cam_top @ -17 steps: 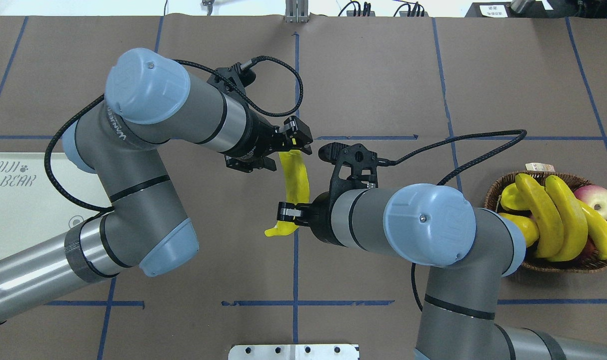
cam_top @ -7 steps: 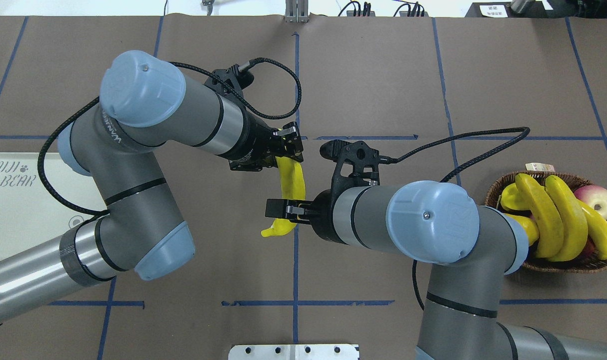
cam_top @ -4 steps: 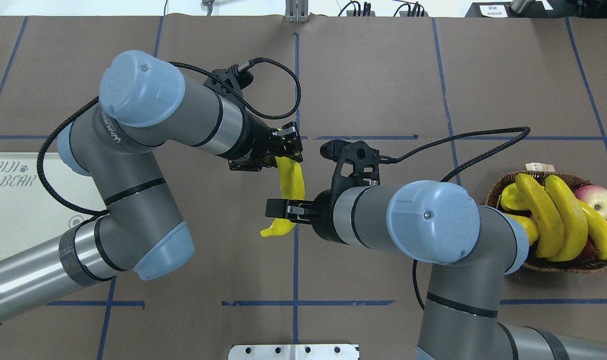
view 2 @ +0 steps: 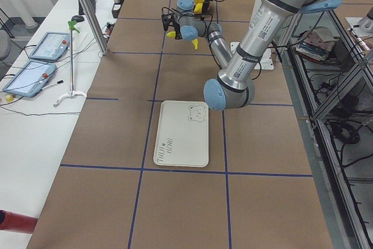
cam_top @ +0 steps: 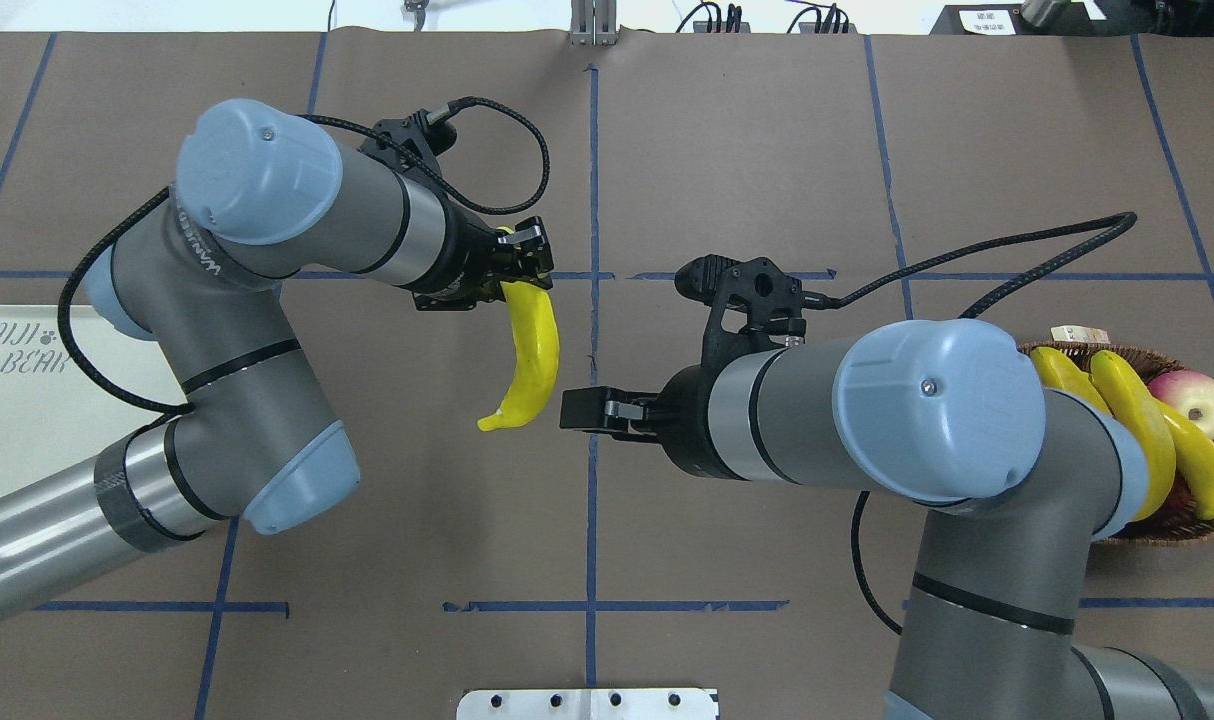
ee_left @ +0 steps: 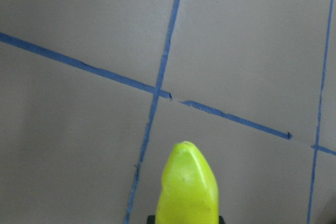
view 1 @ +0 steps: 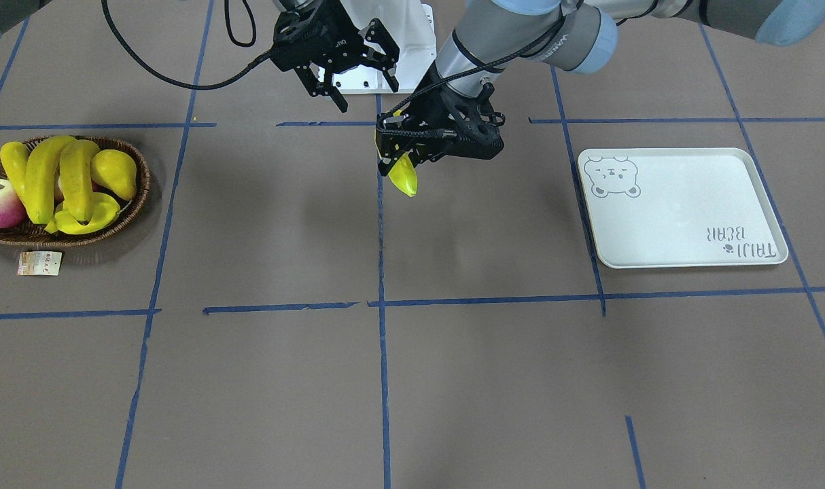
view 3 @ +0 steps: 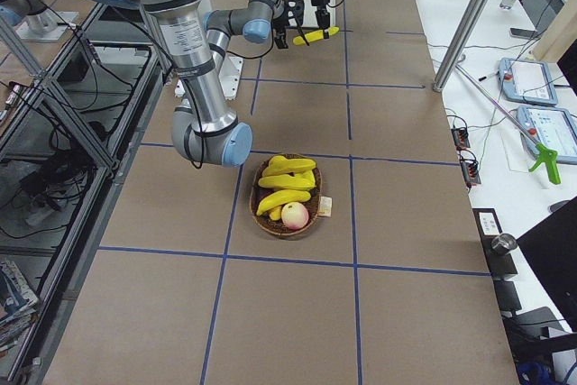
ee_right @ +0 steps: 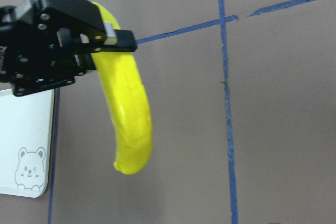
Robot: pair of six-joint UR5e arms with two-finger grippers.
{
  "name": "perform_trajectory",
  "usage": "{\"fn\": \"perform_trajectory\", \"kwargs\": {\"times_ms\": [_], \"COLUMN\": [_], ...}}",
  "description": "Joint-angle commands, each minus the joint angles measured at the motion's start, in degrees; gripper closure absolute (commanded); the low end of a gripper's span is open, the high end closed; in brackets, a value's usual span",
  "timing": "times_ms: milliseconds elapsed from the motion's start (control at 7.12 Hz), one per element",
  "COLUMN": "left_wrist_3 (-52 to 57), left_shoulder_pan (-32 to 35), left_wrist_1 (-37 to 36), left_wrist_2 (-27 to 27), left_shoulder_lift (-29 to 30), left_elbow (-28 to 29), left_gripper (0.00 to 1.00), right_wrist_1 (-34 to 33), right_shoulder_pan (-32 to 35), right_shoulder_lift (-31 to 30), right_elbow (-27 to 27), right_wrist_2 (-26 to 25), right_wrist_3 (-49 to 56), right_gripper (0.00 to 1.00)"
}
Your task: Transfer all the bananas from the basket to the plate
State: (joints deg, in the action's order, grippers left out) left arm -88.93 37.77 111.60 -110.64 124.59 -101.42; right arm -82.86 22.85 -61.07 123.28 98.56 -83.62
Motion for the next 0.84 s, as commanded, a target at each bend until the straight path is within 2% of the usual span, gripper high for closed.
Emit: {"fn": "perform_trajectory", "kwargs": {"times_ms": [0,140,421,562,702], "left_wrist_3": [8.1,10.4,15.4,16.8,17.0], "left_shoulder_pan": [3.0,5.6,9.2,11.4,14.1], "left_wrist_1": [-5.4,-13.9,-32.3,-36.1,-35.9], "left_wrist_2": [-0.6,-3.6,-4.4,-4.5,-4.7], "left_shoulder_lift": [-5.0,-6.2,-8.9,-10.7,-16.0], "left_elbow": [-1.5,-4.3,-12.5,-14.1,-15.8], "left_gripper": [1.0,1.0,1.0,1.0,1.0], "right_wrist_1": [-4.4,-7.5,-12.9,-13.6,-13.6], "right_shoulder_pan": [4.0,6.2,8.4,10.6,15.3], "right_shoulder_lift": [-1.7,-1.7,-3.8,-6.7,-9.8], "right_elbow": [0.6,0.6,1.4,2.5,3.0], "right_wrist_2": [5.0,7.9,8.2,9.8,15.0], "right_wrist_3": [1.1,5.0,13.3,17.4,21.3], "right_gripper": [0.0,0.0,0.0,0.0,0.0]}}
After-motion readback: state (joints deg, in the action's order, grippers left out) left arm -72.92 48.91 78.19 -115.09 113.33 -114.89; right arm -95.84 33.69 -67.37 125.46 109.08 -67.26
